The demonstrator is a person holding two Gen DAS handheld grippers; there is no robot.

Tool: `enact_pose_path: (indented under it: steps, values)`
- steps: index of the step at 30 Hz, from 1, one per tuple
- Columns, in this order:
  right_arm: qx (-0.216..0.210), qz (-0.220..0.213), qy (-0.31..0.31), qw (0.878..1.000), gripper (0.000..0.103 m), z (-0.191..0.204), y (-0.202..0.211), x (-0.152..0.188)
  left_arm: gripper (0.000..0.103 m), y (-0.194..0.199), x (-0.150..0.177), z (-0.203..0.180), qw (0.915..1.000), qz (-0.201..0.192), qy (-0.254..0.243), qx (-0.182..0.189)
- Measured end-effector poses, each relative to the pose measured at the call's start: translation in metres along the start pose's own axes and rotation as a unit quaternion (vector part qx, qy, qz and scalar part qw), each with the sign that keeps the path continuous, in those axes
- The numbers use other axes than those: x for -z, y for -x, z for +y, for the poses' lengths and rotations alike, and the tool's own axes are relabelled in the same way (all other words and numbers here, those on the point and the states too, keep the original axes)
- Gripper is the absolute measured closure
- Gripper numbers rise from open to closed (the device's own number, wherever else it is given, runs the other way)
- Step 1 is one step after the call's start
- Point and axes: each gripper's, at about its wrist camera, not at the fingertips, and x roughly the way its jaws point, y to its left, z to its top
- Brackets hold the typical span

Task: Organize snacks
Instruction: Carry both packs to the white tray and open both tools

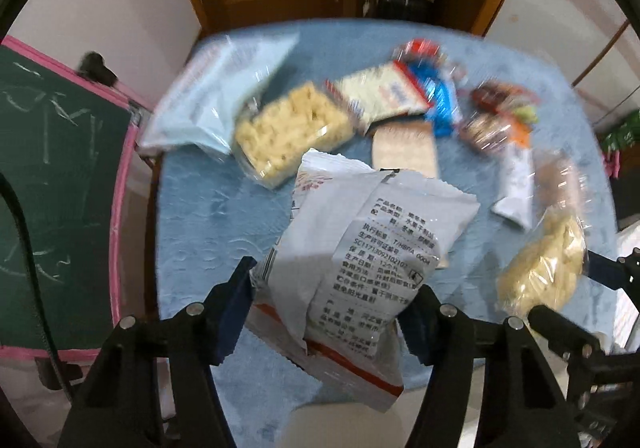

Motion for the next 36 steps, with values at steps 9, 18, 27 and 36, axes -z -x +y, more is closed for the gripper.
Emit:
enact_pose_path:
  steps: [9,18,27,36]
  values:
    - [-0.004,-0.139,-0.038,0.989,0.039,-0.012,0.119,0.035,0.038,0.144,0.051,0.001,0.989,-0.148,0.007,0.006]
    - [-0.018,-0.237,-0.03,0.971,0.038,0.003,0.199,0.119,0.037,0.216,0.139,-0.015,0.974,-0.226,0.004,0.018]
    - [-0.025,-0.216,-0.036,0.975,0.038,0.01,0.178,0.188,0.037,0.198,0.214,-0.033,0.9752,-0.22,0.019,-0.008]
    - [0.015,-0.169,-0.036,0.985,0.034,0.014,0.134,0.221,0.035,0.138,0.253,-0.045,0.9881,-0.151,0.019,-0.023]
